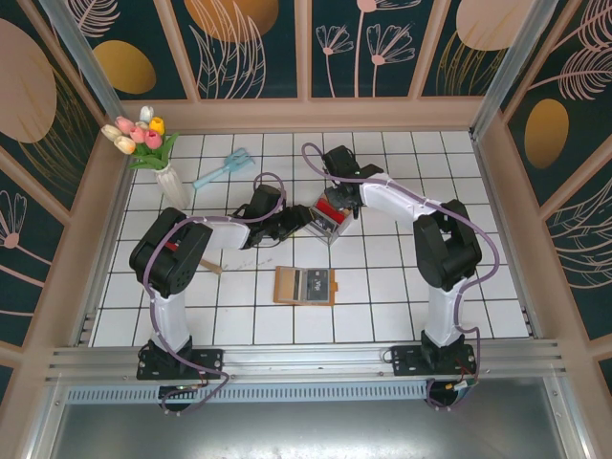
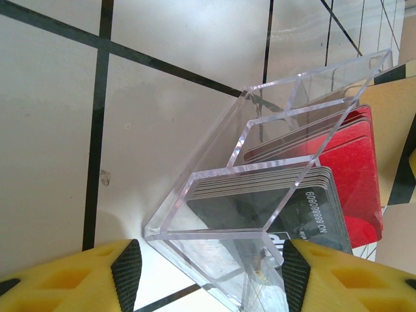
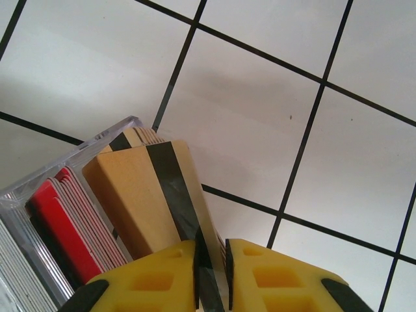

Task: Put the credit cards into the card holder
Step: Pick up the credit card from the storage box.

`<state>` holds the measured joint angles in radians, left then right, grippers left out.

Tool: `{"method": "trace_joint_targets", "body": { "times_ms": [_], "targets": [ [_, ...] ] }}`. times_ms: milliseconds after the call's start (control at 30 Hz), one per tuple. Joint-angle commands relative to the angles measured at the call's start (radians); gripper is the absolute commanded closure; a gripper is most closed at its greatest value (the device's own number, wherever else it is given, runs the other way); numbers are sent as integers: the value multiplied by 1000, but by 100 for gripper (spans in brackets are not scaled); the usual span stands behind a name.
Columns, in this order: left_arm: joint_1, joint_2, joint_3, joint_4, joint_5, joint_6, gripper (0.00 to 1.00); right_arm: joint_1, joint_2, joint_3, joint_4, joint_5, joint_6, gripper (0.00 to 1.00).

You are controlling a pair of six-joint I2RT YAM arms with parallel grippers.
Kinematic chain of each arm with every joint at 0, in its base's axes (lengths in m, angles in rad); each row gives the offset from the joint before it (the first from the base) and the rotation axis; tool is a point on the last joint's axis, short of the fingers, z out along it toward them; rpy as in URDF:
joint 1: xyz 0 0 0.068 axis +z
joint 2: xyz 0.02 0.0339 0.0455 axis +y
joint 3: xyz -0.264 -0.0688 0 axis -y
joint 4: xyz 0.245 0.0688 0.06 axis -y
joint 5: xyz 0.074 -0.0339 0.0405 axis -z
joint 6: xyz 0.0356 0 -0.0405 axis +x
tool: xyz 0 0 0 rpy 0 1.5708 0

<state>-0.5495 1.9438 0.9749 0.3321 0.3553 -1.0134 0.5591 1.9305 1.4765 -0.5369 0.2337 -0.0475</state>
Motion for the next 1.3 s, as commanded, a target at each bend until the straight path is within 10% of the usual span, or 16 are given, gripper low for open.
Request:
{"method": "trace_joint_targets", "body": {
  "times_ms": [0,800,1267],
  "targets": [
    [-3,72,-8,-76,-31,33,39,-6,-46,17,-17,32,-6,82],
    [-2,-44,-8,-90,-20,84,37,2,-216,13,-58,-186,180,97],
    [-4,-384,-245,-161,-54,108,33,135,-709,-516,288,-226,532,100]
  ]
}}
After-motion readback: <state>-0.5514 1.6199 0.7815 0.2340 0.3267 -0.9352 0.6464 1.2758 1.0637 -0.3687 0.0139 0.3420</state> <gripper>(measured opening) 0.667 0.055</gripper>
